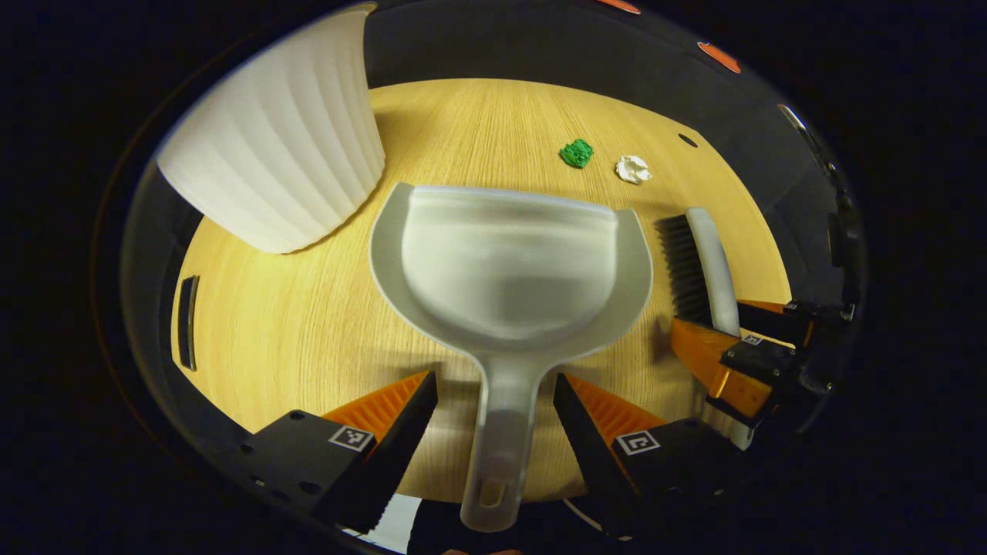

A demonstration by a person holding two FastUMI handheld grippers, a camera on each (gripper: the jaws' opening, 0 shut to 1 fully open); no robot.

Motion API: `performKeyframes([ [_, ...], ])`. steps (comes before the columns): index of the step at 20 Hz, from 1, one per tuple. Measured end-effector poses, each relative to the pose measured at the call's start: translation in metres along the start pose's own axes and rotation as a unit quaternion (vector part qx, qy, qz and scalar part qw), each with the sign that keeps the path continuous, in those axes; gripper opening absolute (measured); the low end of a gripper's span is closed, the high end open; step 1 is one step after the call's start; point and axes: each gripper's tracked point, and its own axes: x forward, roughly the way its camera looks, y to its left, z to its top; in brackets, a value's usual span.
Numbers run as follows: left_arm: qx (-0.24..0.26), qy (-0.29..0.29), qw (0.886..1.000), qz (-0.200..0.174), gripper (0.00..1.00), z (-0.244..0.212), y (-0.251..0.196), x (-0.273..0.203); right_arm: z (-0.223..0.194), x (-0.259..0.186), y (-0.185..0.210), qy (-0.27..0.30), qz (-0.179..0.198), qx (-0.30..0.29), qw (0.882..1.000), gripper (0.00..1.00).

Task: Pick up the small broom and dustpan from the desktop, sweep the trash into the dustpan with the broom, and then empty the trash into the garbage bin.

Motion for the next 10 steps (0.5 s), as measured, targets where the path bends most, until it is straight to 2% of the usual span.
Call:
performKeyframes([
  [3,0.011,0.025,1.0,-0.006,0.81,0.003,-0.003,0.013,0.004,0.008,0.005,0.007,0.001,0.009,1.0,0.96],
  [4,0.014,0.032,0.999,-0.009,0.69,0.003,-0.004,0.016,0.006,0.009,0.006,0.011,-0.002,0.014,1.0,0.96],
  [5,0.018,0.043,0.999,-0.014,0.62,0.002,-0.005,0.017,0.006,0.006,0.006,0.012,-0.003,0.017,1.0,0.92],
  [6,0.017,0.054,0.998,-0.016,0.48,0.001,-0.006,0.02,0.004,0.012,0.007,0.018,-0.004,0.017,1.0,0.87],
  [8,0.04,0.063,0.997,-0.015,0.38,0.001,-0.007,0.019,0.002,0.011,0.006,0.026,-0.008,0.028,0.999,0.63],
  [10,0.056,0.065,0.996,-0.021,0.37,0.006,-0.008,0.018,0.003,0.011,0.007,0.034,-0.006,0.03,0.999,0.41],
])
